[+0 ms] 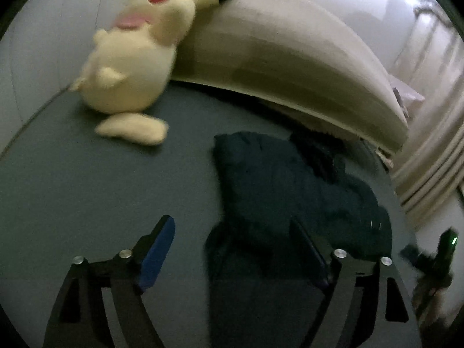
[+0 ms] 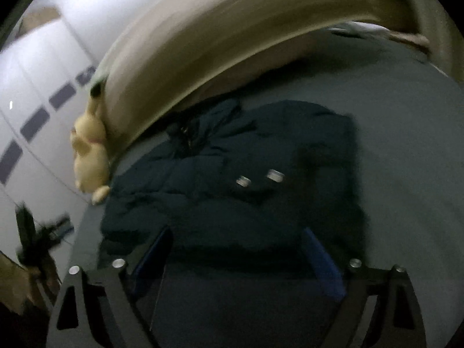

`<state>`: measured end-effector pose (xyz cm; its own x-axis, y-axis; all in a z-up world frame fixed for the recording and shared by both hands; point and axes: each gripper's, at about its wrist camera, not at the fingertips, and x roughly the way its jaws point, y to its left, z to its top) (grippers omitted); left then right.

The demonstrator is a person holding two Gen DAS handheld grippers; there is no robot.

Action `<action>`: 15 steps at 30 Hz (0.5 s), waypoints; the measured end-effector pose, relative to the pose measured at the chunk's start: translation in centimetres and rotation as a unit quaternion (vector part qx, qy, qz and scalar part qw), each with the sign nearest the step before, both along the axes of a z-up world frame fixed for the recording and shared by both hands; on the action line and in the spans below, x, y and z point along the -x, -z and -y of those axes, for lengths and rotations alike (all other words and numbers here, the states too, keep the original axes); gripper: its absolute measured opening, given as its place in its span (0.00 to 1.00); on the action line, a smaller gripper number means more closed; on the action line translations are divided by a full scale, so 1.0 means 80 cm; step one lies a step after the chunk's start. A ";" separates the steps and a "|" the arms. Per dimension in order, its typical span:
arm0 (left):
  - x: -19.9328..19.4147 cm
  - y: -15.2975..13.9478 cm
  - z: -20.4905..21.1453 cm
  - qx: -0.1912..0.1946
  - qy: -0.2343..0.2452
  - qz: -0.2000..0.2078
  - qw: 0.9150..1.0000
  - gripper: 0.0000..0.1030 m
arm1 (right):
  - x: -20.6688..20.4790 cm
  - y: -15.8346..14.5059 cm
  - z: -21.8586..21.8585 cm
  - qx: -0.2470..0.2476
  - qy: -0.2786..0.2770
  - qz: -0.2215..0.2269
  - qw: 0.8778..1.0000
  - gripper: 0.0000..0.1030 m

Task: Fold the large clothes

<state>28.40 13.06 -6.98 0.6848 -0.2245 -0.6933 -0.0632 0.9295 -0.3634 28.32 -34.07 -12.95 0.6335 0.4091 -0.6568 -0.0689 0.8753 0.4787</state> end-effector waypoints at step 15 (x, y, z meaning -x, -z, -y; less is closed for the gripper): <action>0.276 0.058 -0.015 0.028 -0.049 -0.068 0.996 0.85 | 0.280 0.066 0.128 -0.087 0.111 -0.080 0.987 1.00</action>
